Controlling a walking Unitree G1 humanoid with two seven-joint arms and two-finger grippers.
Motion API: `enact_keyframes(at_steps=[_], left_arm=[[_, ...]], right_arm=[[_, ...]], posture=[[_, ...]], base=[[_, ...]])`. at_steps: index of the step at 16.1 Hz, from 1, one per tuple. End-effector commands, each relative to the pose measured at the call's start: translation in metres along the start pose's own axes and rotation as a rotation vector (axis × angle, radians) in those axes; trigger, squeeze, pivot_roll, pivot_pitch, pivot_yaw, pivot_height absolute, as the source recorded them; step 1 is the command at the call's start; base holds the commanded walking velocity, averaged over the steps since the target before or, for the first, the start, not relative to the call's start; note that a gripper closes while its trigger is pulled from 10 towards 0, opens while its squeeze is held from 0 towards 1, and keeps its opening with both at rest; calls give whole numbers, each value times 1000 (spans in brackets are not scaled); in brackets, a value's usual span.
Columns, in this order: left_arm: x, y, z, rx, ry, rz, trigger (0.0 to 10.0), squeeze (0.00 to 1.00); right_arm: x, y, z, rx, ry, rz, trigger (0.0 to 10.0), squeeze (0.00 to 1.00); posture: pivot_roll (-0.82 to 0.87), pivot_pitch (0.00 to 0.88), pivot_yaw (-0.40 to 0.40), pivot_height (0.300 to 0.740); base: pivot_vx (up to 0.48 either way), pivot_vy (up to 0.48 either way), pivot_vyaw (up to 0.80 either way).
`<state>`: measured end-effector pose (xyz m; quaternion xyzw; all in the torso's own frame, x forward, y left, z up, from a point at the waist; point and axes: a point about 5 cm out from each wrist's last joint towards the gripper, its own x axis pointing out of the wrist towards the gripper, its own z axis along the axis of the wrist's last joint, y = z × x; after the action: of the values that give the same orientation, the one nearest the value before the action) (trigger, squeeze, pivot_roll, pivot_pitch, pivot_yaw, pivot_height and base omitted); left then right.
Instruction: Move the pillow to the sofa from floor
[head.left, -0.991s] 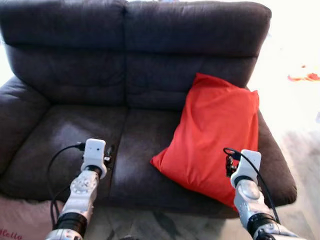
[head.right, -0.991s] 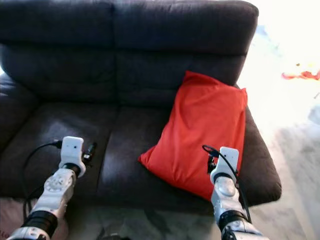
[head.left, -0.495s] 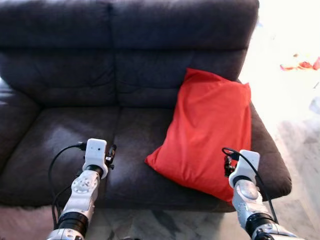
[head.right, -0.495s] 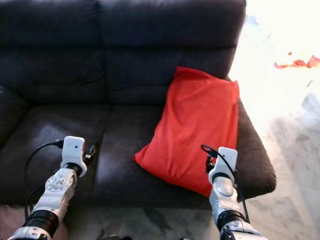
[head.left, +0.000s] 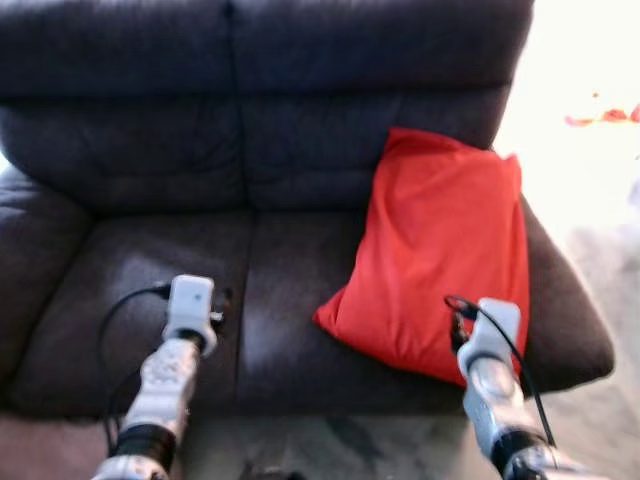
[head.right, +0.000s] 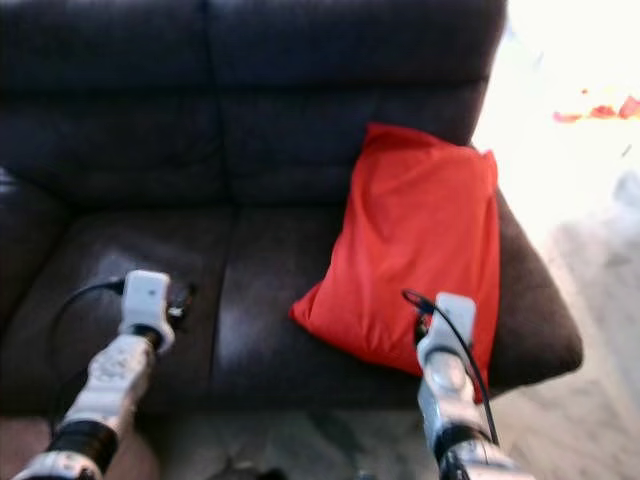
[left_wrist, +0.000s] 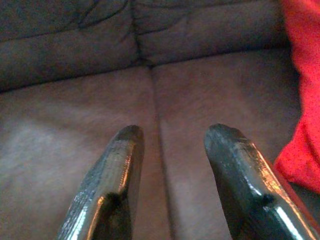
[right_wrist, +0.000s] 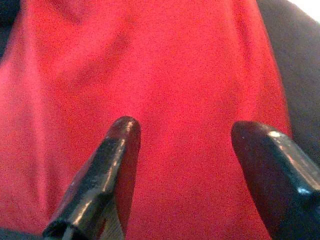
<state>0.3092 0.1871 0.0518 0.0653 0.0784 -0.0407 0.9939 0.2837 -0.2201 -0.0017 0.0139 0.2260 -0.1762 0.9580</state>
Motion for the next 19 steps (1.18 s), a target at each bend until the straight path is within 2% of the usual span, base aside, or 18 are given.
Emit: enact_keyframes(at_steps=[1,3,8,14,16,19], left_arm=[[-2,3,-3,10,21,-2,10000,0],[-1,2,-2,16,1,-6,10000,0],[-2,-2,-3,4,11,-30,10000,0],[-3,-3,-5,17,13,-46,10000,0],[-3,-3,-5,19,17,-49,10000,0],[-3,-4,-6,18,19,-51,10000,0]], right_arm=[[1,0,4,21,-10,-8,10000,0],[1,1,4,-7,-10,-4,10000,0],[1,1,4,0,-19,-12,10000,0],[0,-8,-2,-10,24,-90,10000,0],[0,-8,-4,15,33,-86,10000,0],[0,-3,-2,-17,8,-53,10000,0]], posture=[[81,52,-6,740],[80,52,-6,740],[81,52,-6,740],[83,54,-8,740],[83,54,-9,740],[83,50,-10,740]], base=[[0,262,-575],[0,0,-566],[0,0,0],[304,0,0],[300,0,-581],[301,0,-188]])
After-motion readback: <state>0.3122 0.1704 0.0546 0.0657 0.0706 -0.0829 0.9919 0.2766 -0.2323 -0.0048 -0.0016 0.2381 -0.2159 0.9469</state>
